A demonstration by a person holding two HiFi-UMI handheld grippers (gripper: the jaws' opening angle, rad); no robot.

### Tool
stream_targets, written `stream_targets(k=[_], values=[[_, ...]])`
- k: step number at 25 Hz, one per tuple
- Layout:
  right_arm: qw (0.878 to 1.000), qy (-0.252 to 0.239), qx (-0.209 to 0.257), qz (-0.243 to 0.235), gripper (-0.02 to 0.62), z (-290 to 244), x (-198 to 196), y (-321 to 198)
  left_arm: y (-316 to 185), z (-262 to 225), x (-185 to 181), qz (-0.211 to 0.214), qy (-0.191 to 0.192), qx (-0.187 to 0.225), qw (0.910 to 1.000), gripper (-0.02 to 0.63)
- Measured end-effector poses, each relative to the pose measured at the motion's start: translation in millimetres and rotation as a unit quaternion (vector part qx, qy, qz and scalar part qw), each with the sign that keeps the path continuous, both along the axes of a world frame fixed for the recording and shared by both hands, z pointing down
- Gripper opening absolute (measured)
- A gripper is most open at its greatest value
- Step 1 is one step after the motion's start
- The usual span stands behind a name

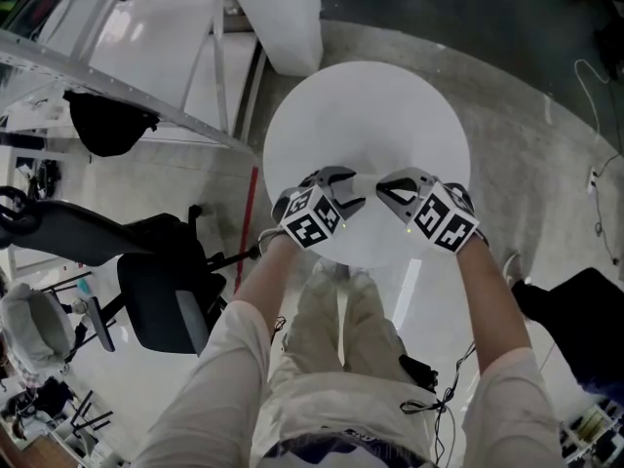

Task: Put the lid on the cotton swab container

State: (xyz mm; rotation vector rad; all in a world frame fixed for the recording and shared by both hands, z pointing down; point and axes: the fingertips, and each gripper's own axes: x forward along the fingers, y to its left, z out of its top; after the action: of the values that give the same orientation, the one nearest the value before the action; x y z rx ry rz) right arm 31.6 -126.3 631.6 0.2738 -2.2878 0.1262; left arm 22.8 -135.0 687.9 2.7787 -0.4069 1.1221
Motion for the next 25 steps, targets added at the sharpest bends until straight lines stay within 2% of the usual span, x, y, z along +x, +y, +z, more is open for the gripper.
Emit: stream_targets(k=[3,7,11,14,18,21,25], values=[[1.000,0.004,-0.005,-0.001,0.012,2,1,0,-1,-2,-6,0.000,-0.002,-0.005,1.0000,0.221],[0.999,-0.004,-0.019,0.025,0.017,-4,-1,-4,-1,-14,-18,-0.003,0.000,-0.007,1.0000,0.221],[0.996,-0.044,-0.010,0.073,0.017,-28,0,-10,5,-36,-36,-0.021,0.012,-0.018,0.9995,0.222],[0.990,-0.080,0.018,0.115,0.017,-62,3,-17,9,-64,-53,-0.039,0.023,-0.014,0.9989,0.221],[0.975,-0.128,0.067,0.168,0.015,-123,13,-24,8,-119,-70,-0.069,0.043,0.020,0.9965,0.222],[0.964,-0.154,0.107,0.190,0.014,-170,17,-21,7,-170,-77,-0.089,0.068,0.057,0.9921,0.221],[0.942,-0.183,0.177,0.218,0.014,-231,22,-23,-5,-247,-76,-0.121,0.105,0.130,0.9785,0.221]])
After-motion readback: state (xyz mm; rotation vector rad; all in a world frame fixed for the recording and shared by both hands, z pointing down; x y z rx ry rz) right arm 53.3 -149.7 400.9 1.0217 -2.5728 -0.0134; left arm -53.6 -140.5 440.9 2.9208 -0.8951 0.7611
